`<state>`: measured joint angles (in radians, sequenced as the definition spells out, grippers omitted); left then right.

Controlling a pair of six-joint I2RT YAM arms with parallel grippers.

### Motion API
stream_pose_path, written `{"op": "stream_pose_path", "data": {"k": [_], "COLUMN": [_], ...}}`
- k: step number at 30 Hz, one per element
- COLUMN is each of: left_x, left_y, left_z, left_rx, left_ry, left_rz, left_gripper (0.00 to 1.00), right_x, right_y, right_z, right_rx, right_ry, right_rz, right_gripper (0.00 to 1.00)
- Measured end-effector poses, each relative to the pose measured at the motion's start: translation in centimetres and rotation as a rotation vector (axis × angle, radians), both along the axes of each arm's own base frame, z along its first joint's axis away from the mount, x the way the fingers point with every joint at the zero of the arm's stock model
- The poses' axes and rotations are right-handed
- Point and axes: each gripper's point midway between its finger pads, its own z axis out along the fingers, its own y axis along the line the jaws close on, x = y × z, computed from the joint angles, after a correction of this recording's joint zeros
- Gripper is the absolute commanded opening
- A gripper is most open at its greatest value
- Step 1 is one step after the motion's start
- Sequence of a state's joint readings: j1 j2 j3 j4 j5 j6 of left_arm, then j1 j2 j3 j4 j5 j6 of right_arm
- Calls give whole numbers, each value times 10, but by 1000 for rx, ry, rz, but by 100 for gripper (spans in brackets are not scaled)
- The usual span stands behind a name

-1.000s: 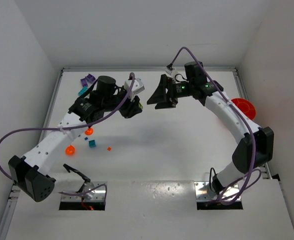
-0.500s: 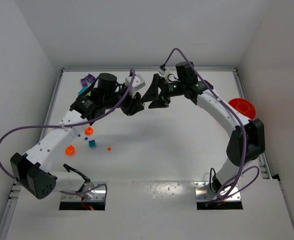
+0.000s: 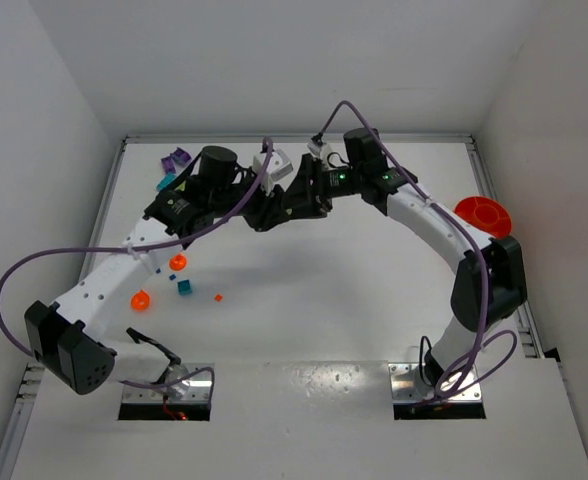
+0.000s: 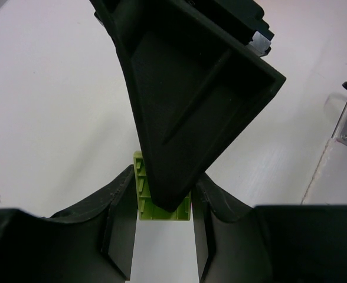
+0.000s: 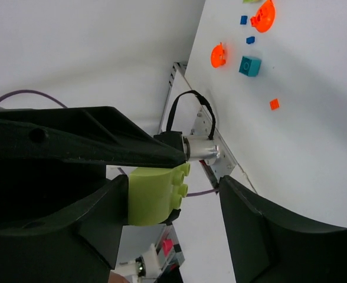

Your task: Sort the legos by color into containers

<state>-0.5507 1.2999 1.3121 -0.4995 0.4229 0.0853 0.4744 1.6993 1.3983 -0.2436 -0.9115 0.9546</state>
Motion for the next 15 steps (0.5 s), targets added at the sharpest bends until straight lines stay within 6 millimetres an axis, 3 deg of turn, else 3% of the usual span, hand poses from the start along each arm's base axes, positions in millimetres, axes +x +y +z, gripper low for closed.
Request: {"op": "stream_pose_path", "data": {"k": [4,8,12,15], "left_x": [0,0,0,2], "left_y": [-1,-3,-3,-1], "left_z": [-4,-7,-9,-9], "left_rx": [0,-1,5,16], "left_ry": [21,34,36,24], "left_rz": [3,2,-1,-1], "left_gripper": [4,4,8,17], "right_x": [0,0,-1,0], "right_y": [1,2,4,4], "right_z": [-2,-1,-1,-5], "right_rx": [3,9,7,-8], "right_ry": [7,4,8,27], "right_rz": [-3,-1,-4,-20], "right_gripper": [57,42,14,1]}}
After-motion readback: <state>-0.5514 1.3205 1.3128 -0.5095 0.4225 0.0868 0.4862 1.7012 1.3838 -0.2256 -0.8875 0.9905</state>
